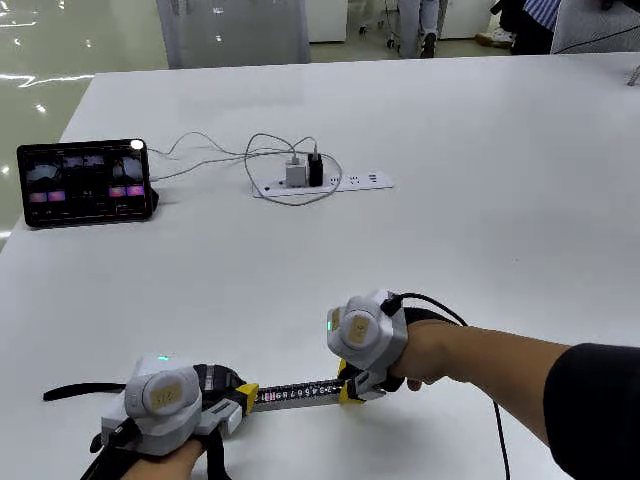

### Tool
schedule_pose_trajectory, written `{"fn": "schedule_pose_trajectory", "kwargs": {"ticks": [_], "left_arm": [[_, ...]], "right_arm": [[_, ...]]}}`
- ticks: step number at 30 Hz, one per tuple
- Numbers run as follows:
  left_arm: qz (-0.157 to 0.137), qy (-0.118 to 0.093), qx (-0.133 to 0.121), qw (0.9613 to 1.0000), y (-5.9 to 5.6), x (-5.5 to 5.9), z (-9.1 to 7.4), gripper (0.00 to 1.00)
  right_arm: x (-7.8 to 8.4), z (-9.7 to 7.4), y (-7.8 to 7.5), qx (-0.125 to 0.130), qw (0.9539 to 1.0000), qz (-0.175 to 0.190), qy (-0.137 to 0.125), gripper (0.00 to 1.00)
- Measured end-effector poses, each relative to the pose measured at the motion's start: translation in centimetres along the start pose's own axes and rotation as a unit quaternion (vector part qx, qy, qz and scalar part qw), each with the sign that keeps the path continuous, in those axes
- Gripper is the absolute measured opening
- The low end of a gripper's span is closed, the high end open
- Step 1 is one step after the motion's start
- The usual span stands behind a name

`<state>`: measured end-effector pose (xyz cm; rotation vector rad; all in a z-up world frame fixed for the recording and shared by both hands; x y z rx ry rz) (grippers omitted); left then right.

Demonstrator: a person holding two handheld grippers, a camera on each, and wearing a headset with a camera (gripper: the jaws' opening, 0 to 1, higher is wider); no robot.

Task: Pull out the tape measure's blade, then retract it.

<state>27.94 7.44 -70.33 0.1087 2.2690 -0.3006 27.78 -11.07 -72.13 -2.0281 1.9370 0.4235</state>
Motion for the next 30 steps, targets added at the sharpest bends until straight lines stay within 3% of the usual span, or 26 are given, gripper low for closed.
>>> {"fn": "schedule_pose_trajectory", "kwargs": {"ticks": [30], "left_arm": [[-0.002, 0.002, 0.001, 1.0, 0.1, 0.1, 0.1, 0.64]], "right_arm": [[-1.2, 0.5, -0.1, 0.006, 0.9999, -0.001, -0.012, 0.1]]}}
Point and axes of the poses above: the centre of the closed fingertips' face, and the gripper's own axes: z roughly forward along the fingers, y roughly to its left, x roughly out of its underside, the point moved 4 cm from there along -z, roughly backward along the fingers, and after that the axes turned 8 degrees about -z, right-handed, at the moved point
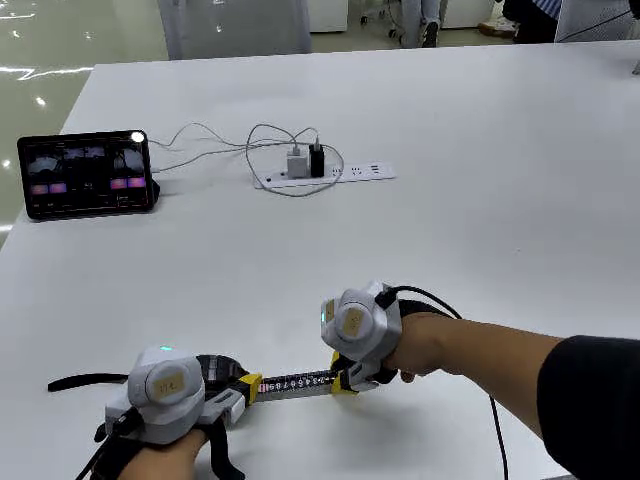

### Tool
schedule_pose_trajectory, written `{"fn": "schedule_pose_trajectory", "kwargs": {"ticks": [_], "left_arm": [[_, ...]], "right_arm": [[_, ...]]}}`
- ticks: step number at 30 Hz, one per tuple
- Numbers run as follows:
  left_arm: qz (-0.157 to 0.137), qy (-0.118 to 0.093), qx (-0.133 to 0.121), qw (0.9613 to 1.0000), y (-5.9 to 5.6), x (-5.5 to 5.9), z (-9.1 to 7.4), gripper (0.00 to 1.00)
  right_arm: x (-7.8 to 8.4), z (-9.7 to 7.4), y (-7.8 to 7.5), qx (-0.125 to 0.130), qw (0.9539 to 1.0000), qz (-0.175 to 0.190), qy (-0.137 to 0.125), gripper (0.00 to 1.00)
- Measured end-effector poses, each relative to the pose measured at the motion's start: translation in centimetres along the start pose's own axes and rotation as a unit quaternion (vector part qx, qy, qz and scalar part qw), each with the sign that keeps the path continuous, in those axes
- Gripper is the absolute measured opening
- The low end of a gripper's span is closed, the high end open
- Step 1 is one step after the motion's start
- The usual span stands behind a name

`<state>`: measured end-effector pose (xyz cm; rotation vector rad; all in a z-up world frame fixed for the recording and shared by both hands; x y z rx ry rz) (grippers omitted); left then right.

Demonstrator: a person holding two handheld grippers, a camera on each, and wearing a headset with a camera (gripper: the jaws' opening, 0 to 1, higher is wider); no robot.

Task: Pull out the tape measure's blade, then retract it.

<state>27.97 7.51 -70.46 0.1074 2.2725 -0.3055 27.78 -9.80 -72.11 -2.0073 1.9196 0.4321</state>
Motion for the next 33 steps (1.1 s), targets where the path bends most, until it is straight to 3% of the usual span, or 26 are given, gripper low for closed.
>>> {"fn": "schedule_pose_trajectory", "kwargs": {"ticks": [33], "left_arm": [[-0.008, -0.007, 0.009, 0.9999, 0.1, -0.1, -0.2, 0.63]], "right_arm": [[-1.2, 0.7, -0.1, -0.002, 0.9998, 0.001, -0.021, 0.1]]}}
Point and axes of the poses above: the centre of the closed fingertips' face, and the gripper's own axes: z roughly forward along the fingers, y roughly to its left, x roughly out of its underside, the point moved 4 cm from there along -z, roughly backward along the fingers, and after that the axes turned 8 degrees about -z, right-handed, at the moved point
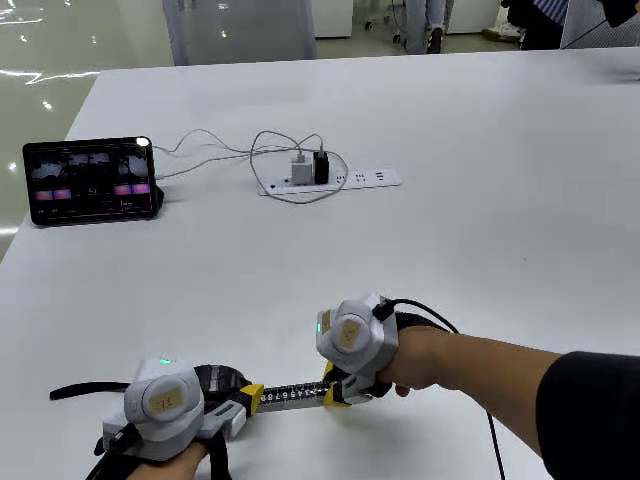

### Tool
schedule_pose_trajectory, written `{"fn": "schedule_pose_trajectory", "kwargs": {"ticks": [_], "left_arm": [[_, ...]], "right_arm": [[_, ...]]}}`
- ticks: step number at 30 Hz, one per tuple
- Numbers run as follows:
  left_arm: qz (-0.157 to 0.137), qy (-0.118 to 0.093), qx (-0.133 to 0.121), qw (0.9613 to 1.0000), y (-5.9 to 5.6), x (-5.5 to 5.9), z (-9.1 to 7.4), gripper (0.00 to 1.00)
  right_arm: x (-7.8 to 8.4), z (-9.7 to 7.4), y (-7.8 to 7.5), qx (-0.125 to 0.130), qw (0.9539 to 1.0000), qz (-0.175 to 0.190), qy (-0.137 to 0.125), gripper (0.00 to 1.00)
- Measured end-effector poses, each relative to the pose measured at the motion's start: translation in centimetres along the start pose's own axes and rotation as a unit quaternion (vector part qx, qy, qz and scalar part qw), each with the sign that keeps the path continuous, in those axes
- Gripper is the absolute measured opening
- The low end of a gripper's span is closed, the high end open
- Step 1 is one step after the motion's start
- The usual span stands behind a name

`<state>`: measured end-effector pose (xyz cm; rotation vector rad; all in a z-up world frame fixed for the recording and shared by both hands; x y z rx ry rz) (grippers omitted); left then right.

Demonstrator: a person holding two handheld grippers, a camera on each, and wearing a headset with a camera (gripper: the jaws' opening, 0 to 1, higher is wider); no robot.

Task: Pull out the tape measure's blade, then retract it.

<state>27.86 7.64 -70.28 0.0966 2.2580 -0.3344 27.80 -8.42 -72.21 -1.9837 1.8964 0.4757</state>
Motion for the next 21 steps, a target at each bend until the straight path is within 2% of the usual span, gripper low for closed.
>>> {"fn": "schedule_pose_trajectory", "kwargs": {"ticks": [21], "left_arm": [[-0.01, -0.001, 0.009, 0.9999, 0.1, 0.0, -0.1, 0.63]], "right_arm": [[-1.1, 0.6, -0.1, -0.002, 0.9998, 0.007, -0.019, 0.1]]}}
Point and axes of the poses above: the centre of the closed fingertips' face, and the gripper's own axes: z roughly forward along the fingers, y roughly to its left, x roughly out of its underside, the point moved 4 cm from there along -z, roughly backward along the fingers, and after that the axes turned 8 degrees about -z, right-handed, at the moved point
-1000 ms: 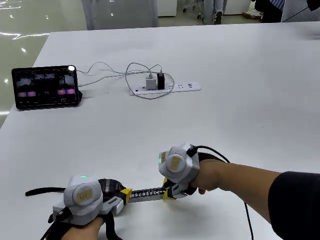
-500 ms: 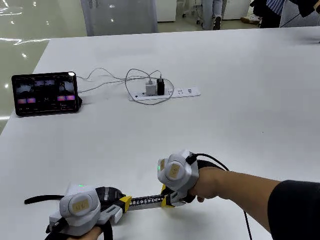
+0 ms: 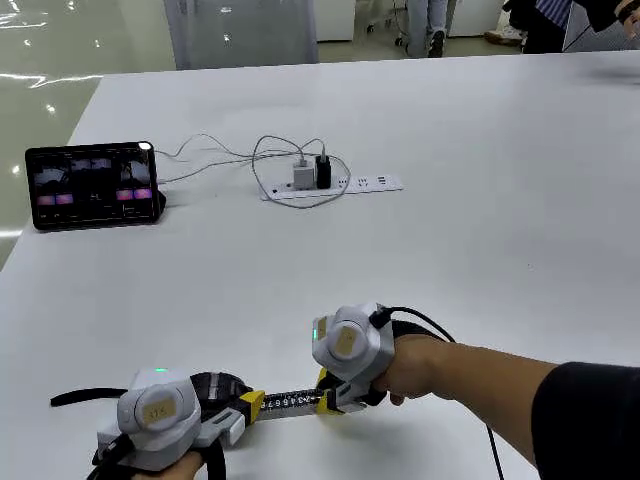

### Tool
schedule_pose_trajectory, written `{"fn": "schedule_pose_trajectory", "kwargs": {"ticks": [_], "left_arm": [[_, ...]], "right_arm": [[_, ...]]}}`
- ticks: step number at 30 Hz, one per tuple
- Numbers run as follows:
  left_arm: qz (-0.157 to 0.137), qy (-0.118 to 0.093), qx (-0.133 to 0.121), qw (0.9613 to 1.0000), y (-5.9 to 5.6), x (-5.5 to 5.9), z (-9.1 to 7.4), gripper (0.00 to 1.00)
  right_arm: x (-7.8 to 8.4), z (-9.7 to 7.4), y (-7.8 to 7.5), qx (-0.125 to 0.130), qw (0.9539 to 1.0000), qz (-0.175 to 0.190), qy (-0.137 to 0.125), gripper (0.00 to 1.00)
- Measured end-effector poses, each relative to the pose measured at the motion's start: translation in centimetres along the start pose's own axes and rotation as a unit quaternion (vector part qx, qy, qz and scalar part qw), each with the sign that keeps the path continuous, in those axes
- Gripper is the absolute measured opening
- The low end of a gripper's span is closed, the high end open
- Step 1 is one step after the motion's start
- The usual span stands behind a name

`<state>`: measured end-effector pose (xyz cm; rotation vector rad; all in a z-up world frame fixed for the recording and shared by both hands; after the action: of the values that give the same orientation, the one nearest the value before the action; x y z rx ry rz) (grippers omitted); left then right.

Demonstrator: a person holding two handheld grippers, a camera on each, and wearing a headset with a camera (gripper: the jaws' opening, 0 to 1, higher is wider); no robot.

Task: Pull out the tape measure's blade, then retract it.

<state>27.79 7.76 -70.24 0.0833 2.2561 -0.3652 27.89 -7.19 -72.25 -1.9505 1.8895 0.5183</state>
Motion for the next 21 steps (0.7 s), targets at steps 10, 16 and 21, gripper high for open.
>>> {"fn": "schedule_pose_trajectory", "kwargs": {"ticks": [10, 16, 21], "left_arm": [[-0.002, 0.0, 0.001, 1.0, -0.01, -0.02, -0.01, 0.63], [-0.002, 0.001, 0.0, 1.0, 0.02, -0.04, 0.04, 0.63], [-0.003, 0.001, 0.001, 1.0, 0.03, -0.03, 0.02, 0.63]], "right_arm": [[-0.47, 0.24, 0.01, 0.001, 1.0, 0.003, -0.005, 0.1], [-0.61, 0.39, 0.0, 0.001, 1.0, 0.002, -0.005, 0.1], [-0.74, 0.43, 0.02, 0.0, 1.0, -0.002, -0.004, 0.1]]}}
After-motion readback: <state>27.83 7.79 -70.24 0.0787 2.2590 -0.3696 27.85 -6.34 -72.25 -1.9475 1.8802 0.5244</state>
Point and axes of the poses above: the centre of the closed fingertips' face, and the gripper's own axes: z roughly forward along the fingers, y roughly to its left, x roughly out of its underside, the point moved 4 cm from there along -z, roughly backward along the fingers, and after that the axes turned 8 degrees about -z, right-handed, at the moved point
